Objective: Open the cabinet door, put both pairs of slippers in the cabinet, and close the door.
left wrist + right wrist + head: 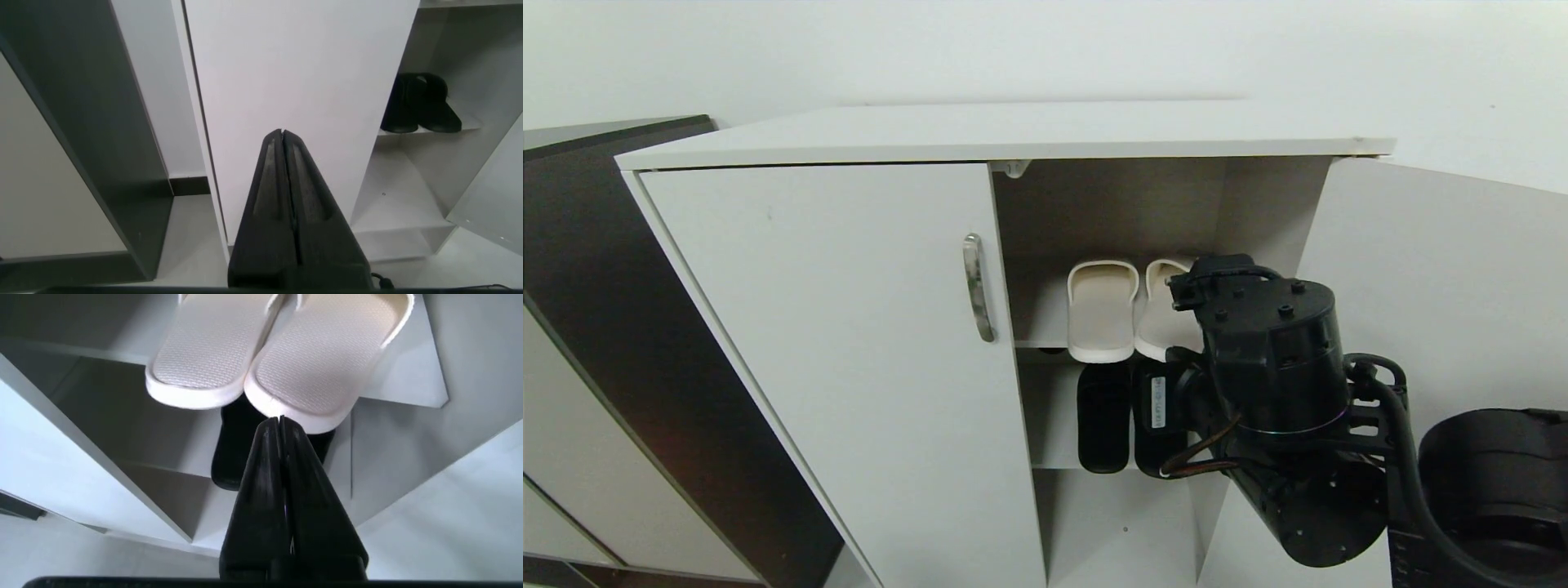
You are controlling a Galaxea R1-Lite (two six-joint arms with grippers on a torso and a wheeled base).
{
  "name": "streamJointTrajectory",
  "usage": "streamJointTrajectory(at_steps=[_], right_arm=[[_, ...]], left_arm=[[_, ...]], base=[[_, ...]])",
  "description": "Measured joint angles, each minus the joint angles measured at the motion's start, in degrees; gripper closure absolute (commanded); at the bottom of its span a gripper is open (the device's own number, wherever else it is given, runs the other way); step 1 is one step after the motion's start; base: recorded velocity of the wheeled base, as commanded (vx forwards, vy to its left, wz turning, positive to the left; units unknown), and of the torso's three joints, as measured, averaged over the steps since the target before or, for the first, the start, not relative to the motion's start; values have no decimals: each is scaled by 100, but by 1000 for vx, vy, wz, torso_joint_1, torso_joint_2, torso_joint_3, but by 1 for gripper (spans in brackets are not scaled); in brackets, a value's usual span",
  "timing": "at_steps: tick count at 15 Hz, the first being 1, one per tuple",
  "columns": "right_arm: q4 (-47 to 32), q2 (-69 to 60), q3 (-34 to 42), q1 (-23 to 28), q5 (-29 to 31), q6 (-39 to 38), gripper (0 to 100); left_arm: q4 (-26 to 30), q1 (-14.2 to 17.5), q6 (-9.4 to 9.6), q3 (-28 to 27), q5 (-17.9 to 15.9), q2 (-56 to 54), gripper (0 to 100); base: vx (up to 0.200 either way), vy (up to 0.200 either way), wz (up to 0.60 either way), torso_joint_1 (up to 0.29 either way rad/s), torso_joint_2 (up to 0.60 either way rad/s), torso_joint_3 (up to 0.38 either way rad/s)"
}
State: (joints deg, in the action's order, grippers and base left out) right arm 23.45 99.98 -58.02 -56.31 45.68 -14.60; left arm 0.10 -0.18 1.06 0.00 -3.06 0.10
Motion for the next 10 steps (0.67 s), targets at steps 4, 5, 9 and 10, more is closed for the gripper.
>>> streamJointTrajectory(at_steps=[4,5,9,10], right_arm=[[143,16,61,28,-22,5,100],[145,20,74,24,-22,7,100],[145,29,154,69,-22,18,100],[150,30,157,68,-30,18,100]], left_arm=[[1,0,6,0,-2,0,100],[-2,0,6,0,-2,0,100],[-7,0,2,0,-2,0,100],[1,2,0,0,-2,0,100]], base=[[-200,0,0,7,4,4],[-200,0,0,2,-2,7],[-200,0,0,-2,4,1],[-200,0,0,2,2,2]])
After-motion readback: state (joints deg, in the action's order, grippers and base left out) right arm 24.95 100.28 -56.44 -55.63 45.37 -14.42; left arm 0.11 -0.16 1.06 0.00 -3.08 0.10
